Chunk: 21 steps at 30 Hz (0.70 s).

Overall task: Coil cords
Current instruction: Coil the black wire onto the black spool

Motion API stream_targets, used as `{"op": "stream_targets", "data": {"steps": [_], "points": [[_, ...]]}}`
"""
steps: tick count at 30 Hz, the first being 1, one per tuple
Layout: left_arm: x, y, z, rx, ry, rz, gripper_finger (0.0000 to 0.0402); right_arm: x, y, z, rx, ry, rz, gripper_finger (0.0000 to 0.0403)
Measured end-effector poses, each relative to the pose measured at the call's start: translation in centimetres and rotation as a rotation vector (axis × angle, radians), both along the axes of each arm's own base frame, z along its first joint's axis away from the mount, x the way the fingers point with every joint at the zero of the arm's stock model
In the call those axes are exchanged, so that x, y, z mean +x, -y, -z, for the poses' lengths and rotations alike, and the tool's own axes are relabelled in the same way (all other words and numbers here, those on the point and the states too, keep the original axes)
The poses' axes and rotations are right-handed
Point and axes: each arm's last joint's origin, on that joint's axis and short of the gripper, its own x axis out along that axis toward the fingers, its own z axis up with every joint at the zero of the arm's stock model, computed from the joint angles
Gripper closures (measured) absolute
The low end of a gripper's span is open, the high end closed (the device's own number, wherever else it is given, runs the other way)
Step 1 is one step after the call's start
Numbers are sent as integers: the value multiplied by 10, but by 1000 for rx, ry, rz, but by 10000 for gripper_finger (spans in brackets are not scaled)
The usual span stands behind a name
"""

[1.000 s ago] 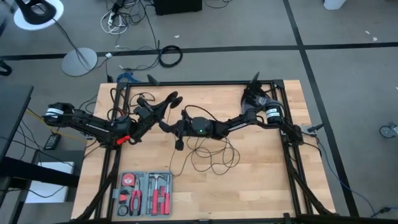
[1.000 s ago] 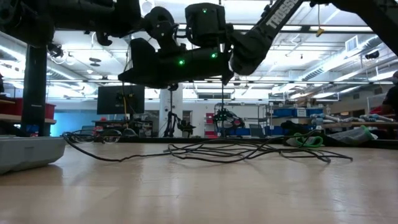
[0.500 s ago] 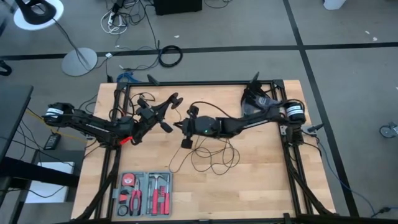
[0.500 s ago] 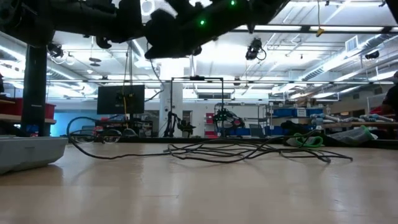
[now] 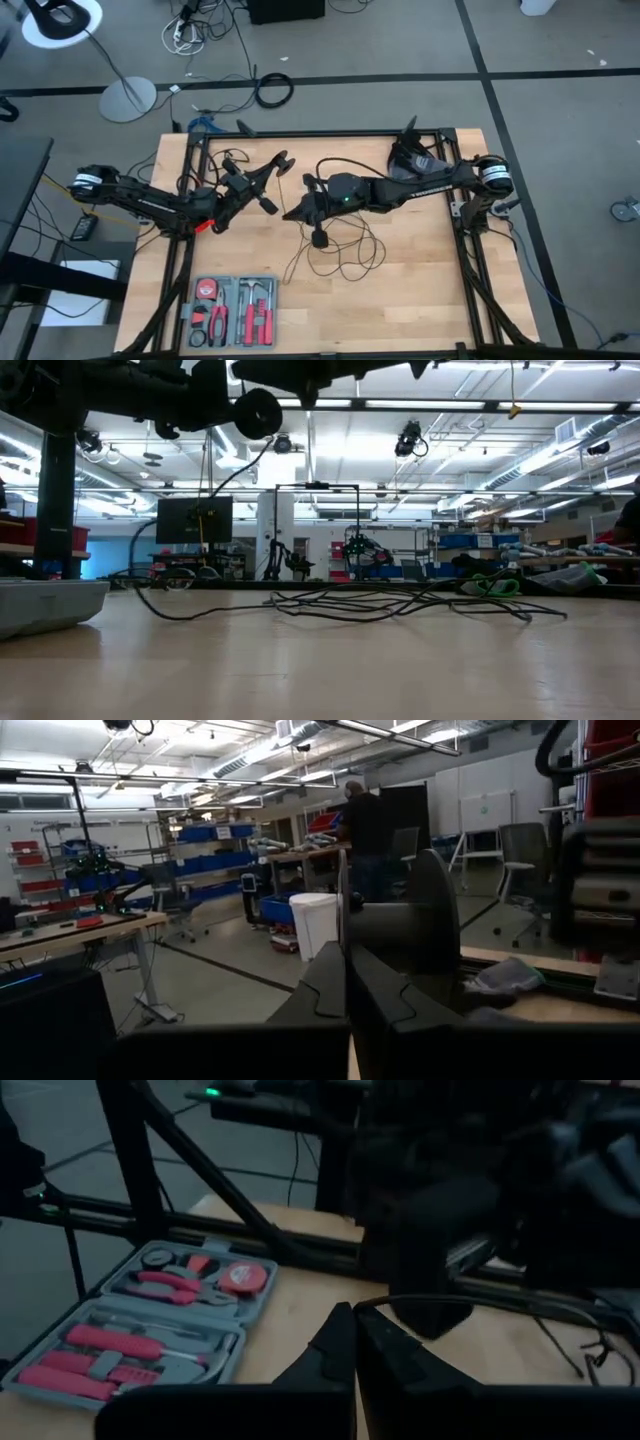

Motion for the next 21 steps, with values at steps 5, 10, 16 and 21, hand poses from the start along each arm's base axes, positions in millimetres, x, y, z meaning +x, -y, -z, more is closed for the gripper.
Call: {"op": "stream_targets", "data": {"steps": [5, 10, 16, 21], "points": [[1, 0, 3, 0, -33, 0, 401, -3, 16, -8, -18, 32, 26, 403], [2, 0, 8, -24, -55, 20, 401, -3, 39, -18, -15, 74, 64, 403], [3, 1, 10, -23, -81, 39, 401, -2, 57, -39, -6, 117, 47, 403], [3, 1, 11, -22, -89, 44, 401, -2, 61, -55, -9, 128, 25, 403]]}}
